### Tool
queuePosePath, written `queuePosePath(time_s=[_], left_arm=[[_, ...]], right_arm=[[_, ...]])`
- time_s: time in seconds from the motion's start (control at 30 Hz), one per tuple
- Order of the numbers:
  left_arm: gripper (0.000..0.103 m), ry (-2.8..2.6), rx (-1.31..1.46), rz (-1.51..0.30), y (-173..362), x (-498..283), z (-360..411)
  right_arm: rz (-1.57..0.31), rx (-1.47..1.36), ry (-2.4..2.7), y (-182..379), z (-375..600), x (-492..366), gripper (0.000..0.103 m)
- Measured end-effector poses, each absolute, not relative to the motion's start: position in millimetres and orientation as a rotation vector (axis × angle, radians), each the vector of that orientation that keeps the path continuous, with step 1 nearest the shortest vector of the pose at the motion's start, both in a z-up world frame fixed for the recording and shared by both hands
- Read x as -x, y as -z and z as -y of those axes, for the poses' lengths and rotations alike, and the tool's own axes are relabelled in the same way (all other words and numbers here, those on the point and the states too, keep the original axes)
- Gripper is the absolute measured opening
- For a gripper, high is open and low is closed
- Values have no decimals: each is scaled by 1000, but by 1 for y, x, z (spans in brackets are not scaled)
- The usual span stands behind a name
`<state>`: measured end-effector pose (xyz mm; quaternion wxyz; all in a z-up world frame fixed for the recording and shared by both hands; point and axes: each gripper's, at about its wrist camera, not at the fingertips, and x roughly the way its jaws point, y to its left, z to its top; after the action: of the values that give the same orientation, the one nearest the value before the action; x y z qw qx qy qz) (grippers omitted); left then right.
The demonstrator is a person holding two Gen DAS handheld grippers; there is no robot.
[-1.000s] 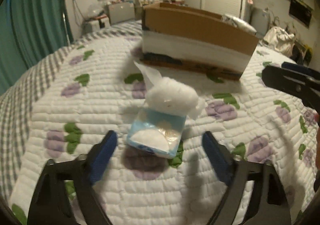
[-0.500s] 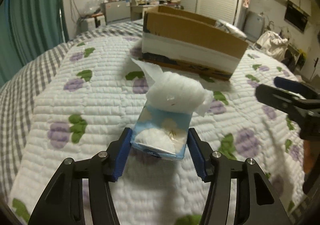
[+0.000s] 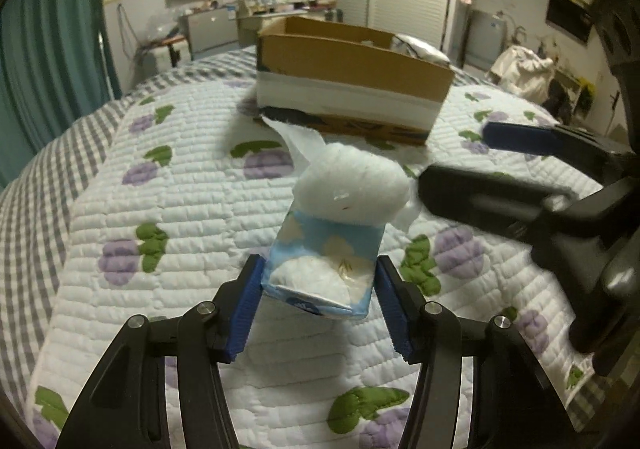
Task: Organize soft objects
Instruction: 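Grasp the blue cotton-pad packet with the left tool while the right grasps the cotton ball, then carry the packet and cotton ball over the box and open both tools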
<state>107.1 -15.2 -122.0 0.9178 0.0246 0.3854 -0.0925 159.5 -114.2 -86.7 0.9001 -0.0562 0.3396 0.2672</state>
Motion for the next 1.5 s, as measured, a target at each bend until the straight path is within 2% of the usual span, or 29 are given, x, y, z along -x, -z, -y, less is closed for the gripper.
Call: queuePosePath(time_s=[0.17,0.2,0.27,0.33,0.4,0.93,1.27,1.5], left_arm=[[55,207,-65,-810,127,-109,21],[55,210,-66,-813,128,-110,21],[55,216,-68,-818,130,-110,24],[55,217,-76,-821,132,-110,25],[54,215,-80,-825,133,-111,26],[53,132,-47,-833,122,-101,18],[51,103,-56,-695,40,-90,25],[51,100,-78,-575,-26,-121,33]], right_arm=[[-770,103,-624,102,104,-169,87],[-779,104,-633,105,102,-171,81],[-801,115,-652,111,98,-175,65],[-819,132,-662,117,94,-177,38],[-829,153,-666,122,91,-177,25],[-755,172,-573,91,118,-163,21],[-638,196,-521,22,142,-145,21],[-523,209,-485,-46,151,-171,21]])
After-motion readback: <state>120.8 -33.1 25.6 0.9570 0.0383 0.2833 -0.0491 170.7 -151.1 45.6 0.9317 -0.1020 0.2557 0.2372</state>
